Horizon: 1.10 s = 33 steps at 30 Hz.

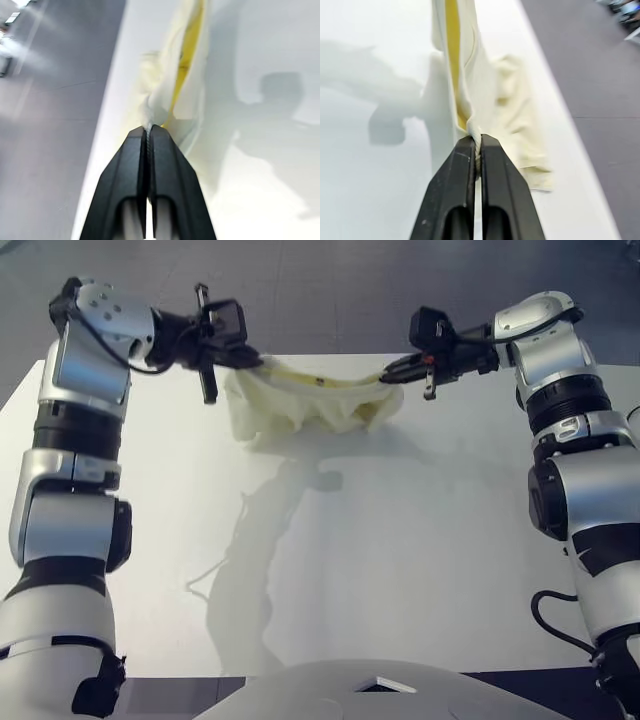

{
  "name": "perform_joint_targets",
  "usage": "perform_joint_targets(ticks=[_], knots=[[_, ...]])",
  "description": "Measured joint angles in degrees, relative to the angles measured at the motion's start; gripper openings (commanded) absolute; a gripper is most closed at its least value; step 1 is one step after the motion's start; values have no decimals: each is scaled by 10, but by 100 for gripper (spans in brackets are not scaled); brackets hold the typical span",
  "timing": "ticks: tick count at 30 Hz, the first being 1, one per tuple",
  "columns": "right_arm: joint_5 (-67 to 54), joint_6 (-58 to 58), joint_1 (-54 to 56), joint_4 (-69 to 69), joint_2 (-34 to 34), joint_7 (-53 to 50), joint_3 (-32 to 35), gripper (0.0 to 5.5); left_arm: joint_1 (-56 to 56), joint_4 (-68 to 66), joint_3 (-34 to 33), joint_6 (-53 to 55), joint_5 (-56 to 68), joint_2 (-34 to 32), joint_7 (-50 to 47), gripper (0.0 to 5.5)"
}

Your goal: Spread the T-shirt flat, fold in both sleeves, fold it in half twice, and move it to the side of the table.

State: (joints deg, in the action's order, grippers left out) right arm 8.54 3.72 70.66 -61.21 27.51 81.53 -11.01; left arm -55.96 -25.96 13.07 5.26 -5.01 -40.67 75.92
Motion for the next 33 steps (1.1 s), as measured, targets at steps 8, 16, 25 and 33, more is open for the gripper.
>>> perform_joint_targets(ticks=[8, 16, 25, 33], knots=[[-115, -144, -155, 306, 93, 105, -77, 0, 196, 300, 0, 130, 91, -97, 106, 1], [-244, -271, -323, 605, 231, 108, -161, 0, 318, 455, 0, 187, 137, -142, 103, 1], [-247, -326, -478, 757, 258, 64, -155, 0, 457, 574, -7, 250, 188, -175, 64, 1], [-270, -377, -563, 843, 269, 17, -139, 0, 586, 625, -14, 250, 198, -206, 18, 1]])
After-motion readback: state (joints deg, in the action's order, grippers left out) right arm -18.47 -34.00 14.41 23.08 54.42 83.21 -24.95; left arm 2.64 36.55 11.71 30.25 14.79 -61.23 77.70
